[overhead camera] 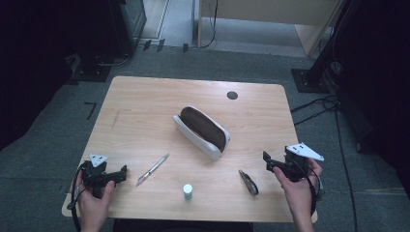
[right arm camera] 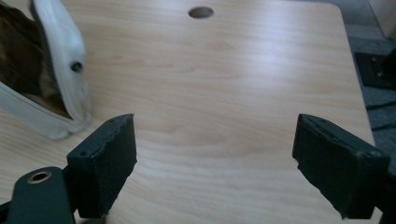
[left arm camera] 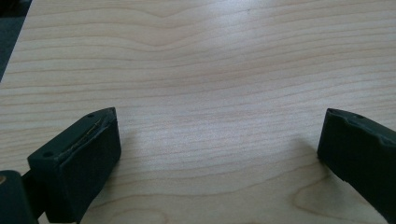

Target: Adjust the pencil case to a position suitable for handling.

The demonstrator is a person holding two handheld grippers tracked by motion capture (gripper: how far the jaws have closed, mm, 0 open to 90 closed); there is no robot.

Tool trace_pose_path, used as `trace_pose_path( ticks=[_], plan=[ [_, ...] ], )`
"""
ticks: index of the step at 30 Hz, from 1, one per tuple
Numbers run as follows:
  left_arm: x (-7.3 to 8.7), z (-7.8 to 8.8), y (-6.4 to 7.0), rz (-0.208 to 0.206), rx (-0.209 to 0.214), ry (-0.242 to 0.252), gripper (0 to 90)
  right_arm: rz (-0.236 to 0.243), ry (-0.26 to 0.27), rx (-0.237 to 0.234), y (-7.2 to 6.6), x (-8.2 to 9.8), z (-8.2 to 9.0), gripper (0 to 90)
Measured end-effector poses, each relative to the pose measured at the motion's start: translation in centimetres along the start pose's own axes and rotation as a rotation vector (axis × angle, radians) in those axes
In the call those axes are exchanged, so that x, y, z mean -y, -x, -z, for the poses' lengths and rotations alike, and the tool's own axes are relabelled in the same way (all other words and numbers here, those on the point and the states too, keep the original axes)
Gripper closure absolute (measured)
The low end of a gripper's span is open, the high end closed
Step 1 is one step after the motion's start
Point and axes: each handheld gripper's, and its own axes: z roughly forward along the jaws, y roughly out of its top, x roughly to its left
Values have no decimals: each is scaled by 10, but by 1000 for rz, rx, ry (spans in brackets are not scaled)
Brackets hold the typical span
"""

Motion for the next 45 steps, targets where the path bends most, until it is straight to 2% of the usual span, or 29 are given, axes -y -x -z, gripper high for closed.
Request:
trace_pose_path(
  ticks=[3, 4, 6, 13, 17, 18, 19, 20, 22, 24, 28, 32, 36, 39, 45],
  plan=[
    [0, 0, 0, 0, 0, 0, 0, 25, 23, -20, -12, -13, -3, 133],
    [0, 0, 0, 0, 0, 0, 0, 38, 31, -33, -20, -21, -6, 135],
    [0, 0, 0, 0, 0, 0, 0, 48, 33, -38, -24, -26, -7, 137],
    [0, 0, 0, 0, 0, 0, 0, 114, 39, -99, -55, -50, -17, 182],
    [0, 0, 0, 1, 0, 1, 0, 167, 39, -141, -71, -59, -24, 254],
    [0, 0, 0, 1, 0, 1, 0, 174, 42, -159, -74, -62, -26, 284],
    [0, 0, 0, 1, 0, 1, 0, 188, 47, -196, -81, -66, -29, 329],
    [0, 0, 0, 2, 0, 2, 0, 188, 47, -196, -81, -66, -29, 329],
    [0, 0, 0, 2, 0, 1, 0, 206, 42, -234, -87, -70, -33, 378],
    [0, 0, 0, 0, 0, 0, 0, 228, 33, -270, -93, -75, -37, 387],
    [0, 0, 0, 0, -1, 1, 0, 262, 2, -281, -105, -80, -47, 433],
    [0, 0, 0, 2, 0, 0, 0, 282, -28, -281, -108, -83, -60, 465],
    [0, 0, 0, -7, 6, -2, 0, 259, -69, -269, -104, -86, -78, 479],
    [0, 0, 0, -7, 7, -2, 0, 247, -102, -258, -100, -86, -91, 445],
    [0, 0, 0, -12, 12, -2, 0, 224, -172, -264, -94, -85, -110, 378]
  ],
)
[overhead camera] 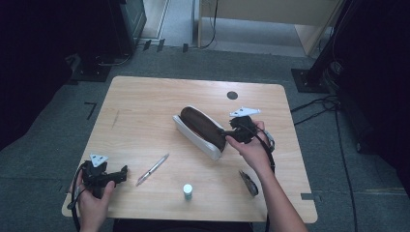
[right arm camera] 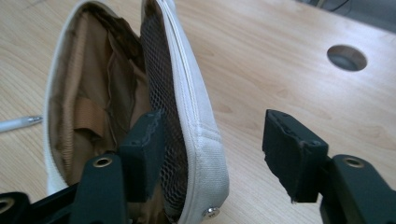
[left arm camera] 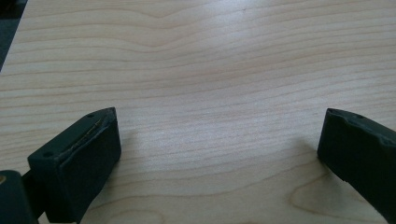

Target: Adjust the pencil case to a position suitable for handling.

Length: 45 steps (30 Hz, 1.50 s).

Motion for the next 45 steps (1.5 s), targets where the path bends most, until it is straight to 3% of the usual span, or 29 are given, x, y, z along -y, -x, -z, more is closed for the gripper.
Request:
trace_pose_path(
  ticks=[6, 12, 15, 17, 23, 28, 37, 42, 45],
  plan=[
    [0, 0, 0, -5, 4, -1, 0, -7, -43, -8, 4, 0, -13, 375],
    [0, 0, 0, -8, 7, -1, 0, -4, -76, -20, 3, -1, -21, 453],
    [0, 0, 0, -8, 7, -1, 0, -8, -101, -35, 3, -1, -25, 530],
    [0, 0, 0, -8, 7, -1, 0, -11, -119, -43, 2, 0, -26, 669],
    [0, 0, 0, -8, 7, -1, 0, -20, -119, -60, 2, 0, -23, 785],
    [0, 0, 0, -8, 7, -1, 0, -49, -89, -104, -2, 2, -18, 813],
    [0, 0, 0, -9, 7, -3, 0, -15, -83, -150, -22, 3, -9, 818],
    [0, 0, 0, -8, 7, -2, 0, -43, -97, -212, -27, 7, -11, 817],
    [0, 0, 0, -8, 7, -2, 0, -43, -110, -207, -28, 10, -13, 816]
  ],
)
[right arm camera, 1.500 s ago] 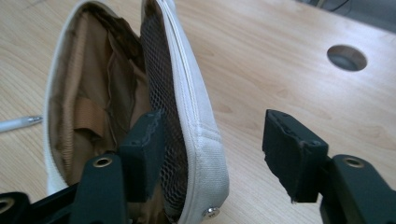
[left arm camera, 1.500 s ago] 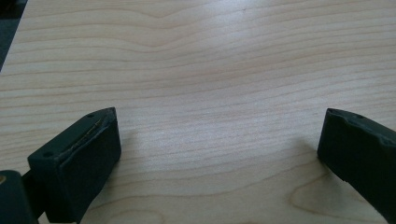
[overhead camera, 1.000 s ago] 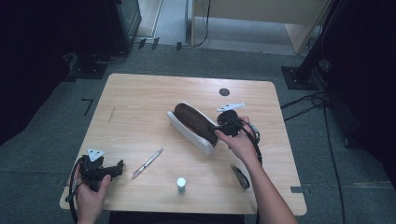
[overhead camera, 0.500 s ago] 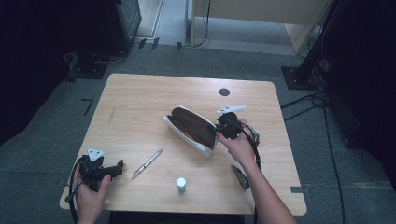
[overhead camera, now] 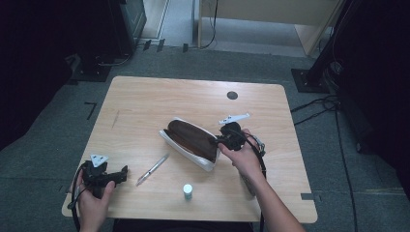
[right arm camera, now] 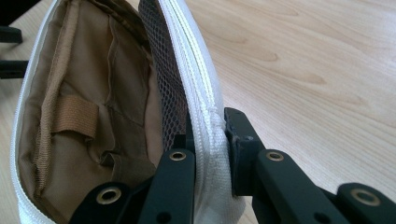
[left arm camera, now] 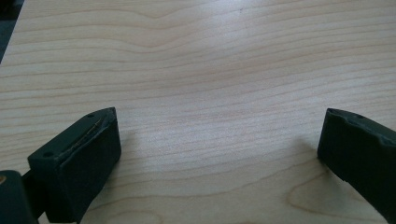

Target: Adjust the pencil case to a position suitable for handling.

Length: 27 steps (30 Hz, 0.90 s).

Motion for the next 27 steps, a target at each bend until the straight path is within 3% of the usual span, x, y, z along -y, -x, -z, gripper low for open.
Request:
trace_pose_path(
  ticks=[4, 11, 22, 27],
  plan=[
    [0, 0, 0, 0, 0, 0, 0, 2, -8, -6, 3, 3, -4, 795],
    [0, 0, 0, 0, 0, 0, 0, 19, 1, 23, 3, 6, 0, 584],
    [0, 0, 0, 0, -1, -1, 0, 34, 77, 40, 3, 8, 24, 356],
    [-2, -2, 2, 4, -2, 2, 0, 34, 94, 67, 1, 14, 36, 195]
  ],
)
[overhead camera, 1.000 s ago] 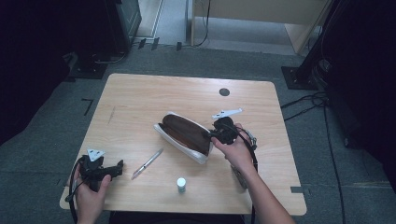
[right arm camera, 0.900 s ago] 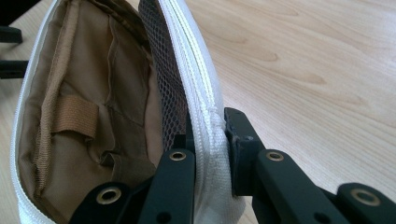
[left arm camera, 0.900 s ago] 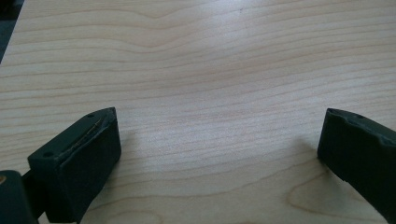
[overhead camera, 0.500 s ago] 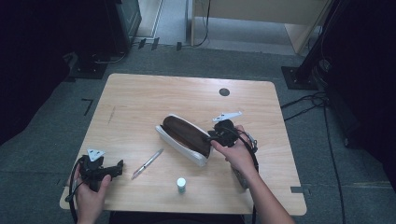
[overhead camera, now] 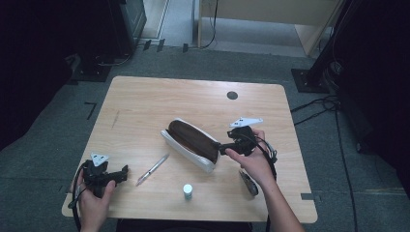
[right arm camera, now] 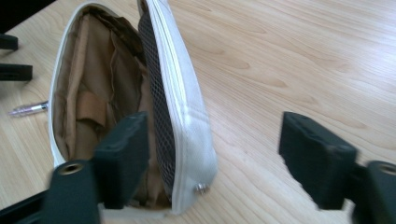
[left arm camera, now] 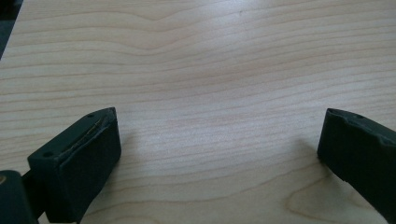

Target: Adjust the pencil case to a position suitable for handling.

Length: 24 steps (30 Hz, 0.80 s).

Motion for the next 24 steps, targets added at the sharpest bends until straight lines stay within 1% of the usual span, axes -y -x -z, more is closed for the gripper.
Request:
trace_pose_path(
  ticks=[2, 5, 8, 12, 15, 20, 22, 24],
  plan=[
    [0, 0, 0, 0, 0, 1, 0, -6, -3, 13, -1, 3, 5, 143],
    [0, 0, 0, 1, 0, 1, 0, -22, -4, 28, -1, 9, 15, 141],
    [0, 0, 0, 0, 0, 0, 0, -32, 15, 51, 2, 17, 24, 141],
    [0, 0, 0, 0, 0, 0, 0, -62, 42, 79, 8, 37, 38, 142],
    [0, 0, 0, 0, 0, 0, 0, -85, 40, 110, 13, 53, 47, 143],
    [0, 0, 0, 1, 0, 0, 0, -120, 30, 147, 22, 78, 57, 147],
    [0, 0, 0, 1, 0, 0, 0, -144, 32, 165, 27, 87, 61, 146],
    [0, 0, 0, 1, 0, 0, 0, -149, 34, 164, 30, 94, 64, 146]
  ],
)
